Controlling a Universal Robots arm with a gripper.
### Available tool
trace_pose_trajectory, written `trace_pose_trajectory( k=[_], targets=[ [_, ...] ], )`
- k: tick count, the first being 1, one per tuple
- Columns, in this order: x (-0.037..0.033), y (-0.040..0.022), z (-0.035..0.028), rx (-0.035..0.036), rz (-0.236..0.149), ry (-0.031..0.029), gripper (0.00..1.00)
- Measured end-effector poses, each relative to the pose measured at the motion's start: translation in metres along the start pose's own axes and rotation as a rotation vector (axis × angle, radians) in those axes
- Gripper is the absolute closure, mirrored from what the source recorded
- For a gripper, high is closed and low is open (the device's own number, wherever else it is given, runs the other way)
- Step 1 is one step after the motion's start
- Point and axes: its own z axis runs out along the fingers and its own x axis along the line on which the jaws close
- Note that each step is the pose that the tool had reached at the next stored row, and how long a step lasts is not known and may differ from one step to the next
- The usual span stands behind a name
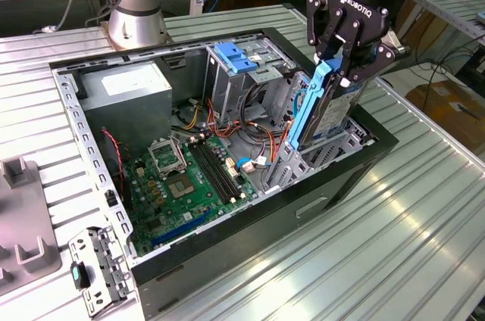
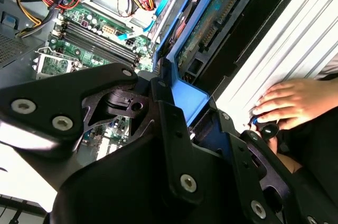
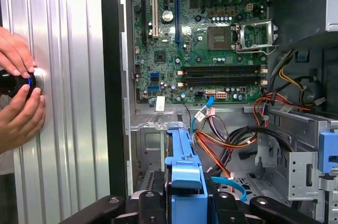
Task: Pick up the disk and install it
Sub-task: 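Insert the disk into the insertion slot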
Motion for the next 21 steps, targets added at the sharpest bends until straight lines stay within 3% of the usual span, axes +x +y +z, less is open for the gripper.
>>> trace_pose_trajectory(
  k=[9,10,18,19,21],
  targets=[
    [-0.0001,-0.0003,0.0009,0.0000,0.000,-0.0002,0.62],
    [-0.0002,-0.0003,0.0036,0.0000,0.000,-0.0003,0.55],
    [-0.0005,0.0006,0.0227,-0.0001,0.000,-0.0024,0.55],
    [-0.0004,0.0007,0.0247,-0.0001,0.000,-0.0024,0.56],
    [-0.0001,0.0009,0.0294,-0.0001,0.000,-0.0024,0.70]
  ],
)
